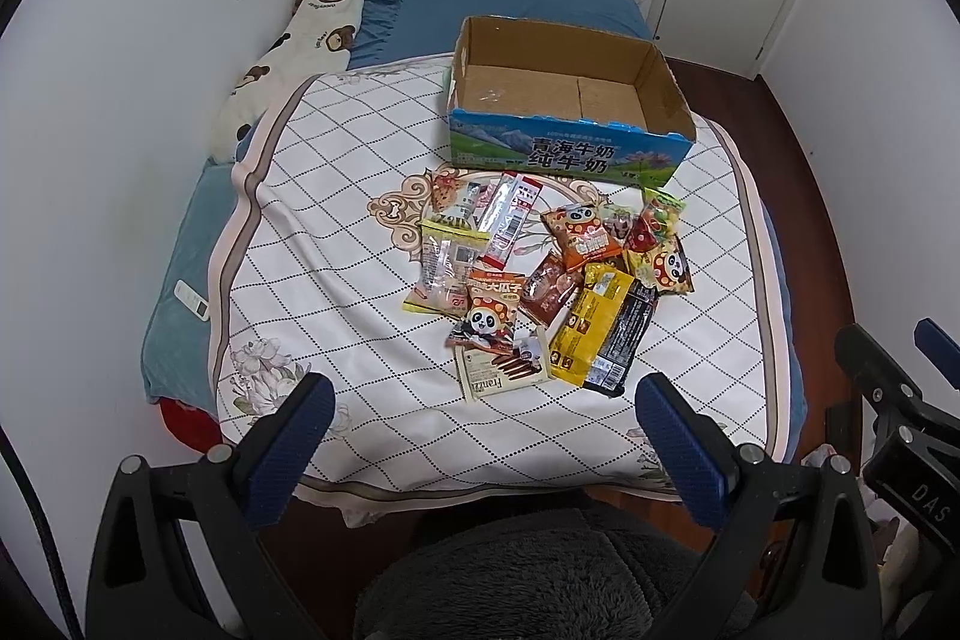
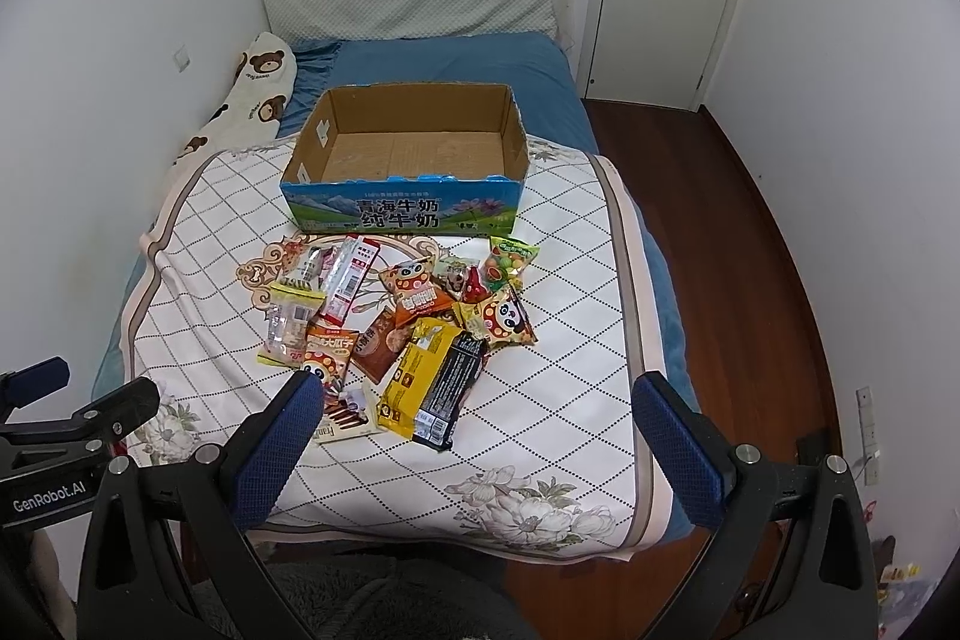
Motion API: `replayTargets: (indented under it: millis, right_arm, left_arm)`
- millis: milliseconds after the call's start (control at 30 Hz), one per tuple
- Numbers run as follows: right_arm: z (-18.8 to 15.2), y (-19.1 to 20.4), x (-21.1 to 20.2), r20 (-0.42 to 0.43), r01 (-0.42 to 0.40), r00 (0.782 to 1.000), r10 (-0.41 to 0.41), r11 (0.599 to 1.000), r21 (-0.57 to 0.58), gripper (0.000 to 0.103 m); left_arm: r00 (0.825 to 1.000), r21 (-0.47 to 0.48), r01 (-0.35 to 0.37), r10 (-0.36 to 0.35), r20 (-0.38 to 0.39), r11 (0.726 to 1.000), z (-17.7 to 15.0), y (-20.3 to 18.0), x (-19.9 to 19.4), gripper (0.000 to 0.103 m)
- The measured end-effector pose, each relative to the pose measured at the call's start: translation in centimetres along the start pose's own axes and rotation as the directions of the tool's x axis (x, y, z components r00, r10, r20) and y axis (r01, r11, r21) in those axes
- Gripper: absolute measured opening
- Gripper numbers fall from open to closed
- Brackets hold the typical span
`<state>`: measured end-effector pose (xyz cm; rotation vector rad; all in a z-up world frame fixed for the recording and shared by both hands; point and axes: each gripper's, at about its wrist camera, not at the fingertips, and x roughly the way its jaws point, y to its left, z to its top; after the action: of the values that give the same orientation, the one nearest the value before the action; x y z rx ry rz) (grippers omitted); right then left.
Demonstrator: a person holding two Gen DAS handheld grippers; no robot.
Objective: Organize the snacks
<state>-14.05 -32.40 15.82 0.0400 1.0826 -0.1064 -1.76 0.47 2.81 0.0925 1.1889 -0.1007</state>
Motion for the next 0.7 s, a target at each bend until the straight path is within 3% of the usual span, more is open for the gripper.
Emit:
replayTargets:
  millis: [500, 700]
  right_arm:
    - [0.2, 0.5, 0.7, -0.012, -0.015, 1.0, 0.015, 1.0, 0.015, 0.103]
    - [-0.6, 0.4, 8.2, -0.111, -0.083, 0.99, 0.091, 0.994, 0.07, 0.103]
  left_arm:
    - [1.0, -0.015, -0.019, 0.019, 0.01, 1.0, 0.3, 1.4, 1.0, 0.103]
    - [0.982, 0.008, -0.182, 0.181, 0.054, 0.983, 1.4, 3.1, 6.8, 0.103]
